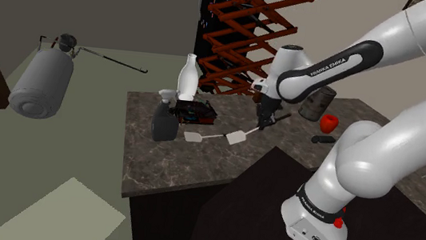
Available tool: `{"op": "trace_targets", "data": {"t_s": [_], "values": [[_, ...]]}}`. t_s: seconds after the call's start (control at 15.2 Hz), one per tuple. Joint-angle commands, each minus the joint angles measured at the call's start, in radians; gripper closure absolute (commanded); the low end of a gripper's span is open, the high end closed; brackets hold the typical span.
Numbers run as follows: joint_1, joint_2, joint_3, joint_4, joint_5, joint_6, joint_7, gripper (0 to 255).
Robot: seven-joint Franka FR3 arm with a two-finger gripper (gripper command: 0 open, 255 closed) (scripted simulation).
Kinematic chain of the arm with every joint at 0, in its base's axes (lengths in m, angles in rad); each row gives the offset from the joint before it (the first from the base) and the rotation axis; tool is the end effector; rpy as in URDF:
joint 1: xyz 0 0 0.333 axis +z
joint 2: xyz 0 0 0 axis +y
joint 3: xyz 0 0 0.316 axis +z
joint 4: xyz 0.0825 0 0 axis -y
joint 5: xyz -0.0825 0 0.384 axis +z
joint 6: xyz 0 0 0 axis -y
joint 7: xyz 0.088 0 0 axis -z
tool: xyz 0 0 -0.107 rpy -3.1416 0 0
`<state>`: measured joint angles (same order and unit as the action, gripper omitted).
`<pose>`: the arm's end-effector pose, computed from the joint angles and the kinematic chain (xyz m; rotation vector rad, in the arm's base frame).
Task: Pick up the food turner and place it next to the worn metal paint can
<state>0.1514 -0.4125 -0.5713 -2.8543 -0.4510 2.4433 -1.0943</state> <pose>0.3242 -0.1198 0.2884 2.6715 1.5840 -0.0871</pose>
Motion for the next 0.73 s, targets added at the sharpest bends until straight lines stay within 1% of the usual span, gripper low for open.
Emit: {"op": "trace_targets", "data": {"t_s": [0.0, 0.66], "values": [[-0.006, -0.039, 0.011, 0.006, 0.0, -0.045, 0.0, 255], [-0.015, -0.177, 0.063, 0.064, 0.026, -0.24, -0.008, 255]]}}
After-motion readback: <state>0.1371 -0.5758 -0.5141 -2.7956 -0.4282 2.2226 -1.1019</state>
